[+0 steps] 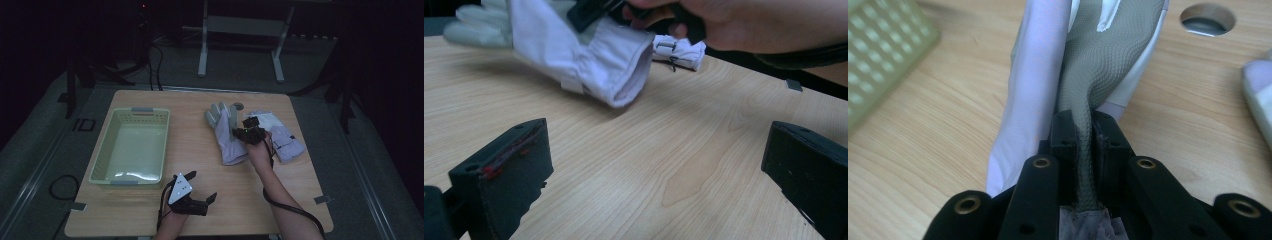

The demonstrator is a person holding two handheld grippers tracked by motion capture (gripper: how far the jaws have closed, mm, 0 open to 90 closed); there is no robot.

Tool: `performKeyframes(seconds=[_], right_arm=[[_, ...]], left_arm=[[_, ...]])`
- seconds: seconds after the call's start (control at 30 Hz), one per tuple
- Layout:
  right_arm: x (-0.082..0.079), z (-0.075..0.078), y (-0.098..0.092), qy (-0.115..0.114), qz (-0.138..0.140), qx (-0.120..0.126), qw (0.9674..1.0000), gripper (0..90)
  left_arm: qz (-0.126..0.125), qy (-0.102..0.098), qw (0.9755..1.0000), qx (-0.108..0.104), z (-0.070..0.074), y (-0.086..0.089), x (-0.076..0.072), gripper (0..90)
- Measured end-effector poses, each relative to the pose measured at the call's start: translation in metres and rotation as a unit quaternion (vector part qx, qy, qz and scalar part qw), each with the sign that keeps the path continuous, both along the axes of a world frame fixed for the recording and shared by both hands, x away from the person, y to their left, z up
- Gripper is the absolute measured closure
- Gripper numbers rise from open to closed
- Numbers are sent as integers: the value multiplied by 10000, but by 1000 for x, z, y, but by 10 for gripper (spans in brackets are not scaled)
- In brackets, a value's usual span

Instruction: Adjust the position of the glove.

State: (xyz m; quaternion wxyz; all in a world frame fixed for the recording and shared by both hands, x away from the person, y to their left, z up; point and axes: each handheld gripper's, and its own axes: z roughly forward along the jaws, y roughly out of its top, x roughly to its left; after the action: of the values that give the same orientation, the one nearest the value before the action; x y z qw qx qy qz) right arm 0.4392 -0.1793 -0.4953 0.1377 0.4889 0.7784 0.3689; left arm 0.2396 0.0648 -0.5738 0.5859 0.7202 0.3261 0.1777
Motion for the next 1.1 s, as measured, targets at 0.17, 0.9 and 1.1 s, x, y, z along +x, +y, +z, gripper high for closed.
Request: performKeyframes(seconds=[0.17,0.9,1.1], right_arm=[[-21,14,-4,-159,-449,348,9983,817],[-71,-47,11,220,-1252,669,9896,807],[-70,-57,11,199,-1298,482,9902,720]], left_arm=[[10,14,10000,4,0,0,0,0],[-53,-27,10000,0,0,-2,0,0],[-53,-7,10000,-10,0,-2,0,0]])
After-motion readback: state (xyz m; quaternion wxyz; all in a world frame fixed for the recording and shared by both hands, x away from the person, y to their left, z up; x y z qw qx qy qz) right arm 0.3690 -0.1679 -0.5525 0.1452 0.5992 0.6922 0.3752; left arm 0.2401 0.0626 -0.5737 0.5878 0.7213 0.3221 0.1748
